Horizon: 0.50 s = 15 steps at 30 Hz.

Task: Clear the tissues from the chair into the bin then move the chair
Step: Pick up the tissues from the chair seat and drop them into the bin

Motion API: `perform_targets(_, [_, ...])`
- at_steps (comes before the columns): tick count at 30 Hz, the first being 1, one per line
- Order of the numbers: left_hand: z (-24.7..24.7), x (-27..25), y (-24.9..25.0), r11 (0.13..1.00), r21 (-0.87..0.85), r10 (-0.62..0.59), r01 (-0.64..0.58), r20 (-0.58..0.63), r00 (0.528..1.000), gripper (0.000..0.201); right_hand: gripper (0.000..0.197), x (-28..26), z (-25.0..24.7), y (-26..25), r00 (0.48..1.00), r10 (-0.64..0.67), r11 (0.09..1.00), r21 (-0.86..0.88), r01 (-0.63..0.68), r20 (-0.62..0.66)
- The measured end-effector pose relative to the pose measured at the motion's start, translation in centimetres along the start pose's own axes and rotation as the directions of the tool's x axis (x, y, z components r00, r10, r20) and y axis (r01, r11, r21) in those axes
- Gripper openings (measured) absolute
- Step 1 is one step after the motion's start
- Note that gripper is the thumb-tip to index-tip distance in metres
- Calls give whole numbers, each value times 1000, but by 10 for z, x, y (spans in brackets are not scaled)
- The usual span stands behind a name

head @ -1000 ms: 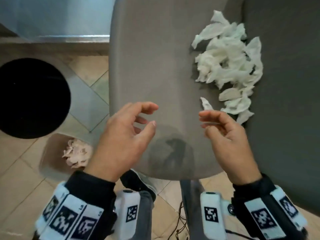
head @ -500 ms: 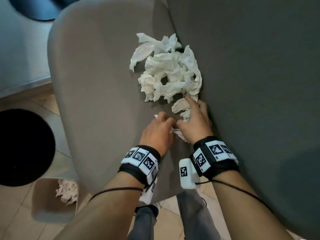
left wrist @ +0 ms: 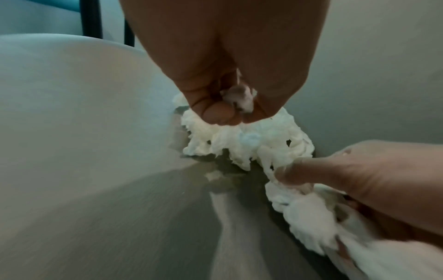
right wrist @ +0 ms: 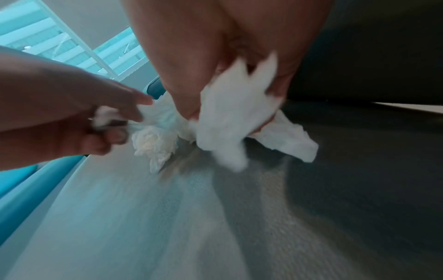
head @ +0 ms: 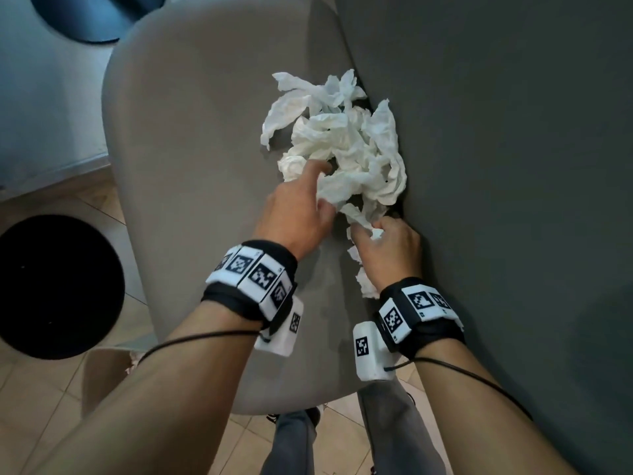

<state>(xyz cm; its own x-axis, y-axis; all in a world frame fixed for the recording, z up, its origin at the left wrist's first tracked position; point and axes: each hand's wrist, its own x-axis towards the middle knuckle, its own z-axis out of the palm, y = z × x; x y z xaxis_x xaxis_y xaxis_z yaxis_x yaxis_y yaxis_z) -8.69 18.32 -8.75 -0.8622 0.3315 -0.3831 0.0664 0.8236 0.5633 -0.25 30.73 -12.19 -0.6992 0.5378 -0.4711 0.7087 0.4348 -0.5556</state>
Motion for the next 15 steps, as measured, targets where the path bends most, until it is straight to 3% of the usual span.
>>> perform_targets(3, [9,16,9,991,135,-25,9,123,992,50,26,0,1,3,999,26,999,33,-27,28])
perform_targets(6, [14,15,6,991,134,-15,4,80,997,26,8,0,-1,3,999,-39,999,26,39,24])
perform_targets(11, [6,-12,-11,998,-26,-67,65,-68,995,26,38,-4,-13,-4,997,-69,994,84,72,-38])
perform_targets(15, [-5,-33,-29,992,-23,-127,125,-142,982,34,53,-5,-22,-17,998,-35,984,175,45,-60])
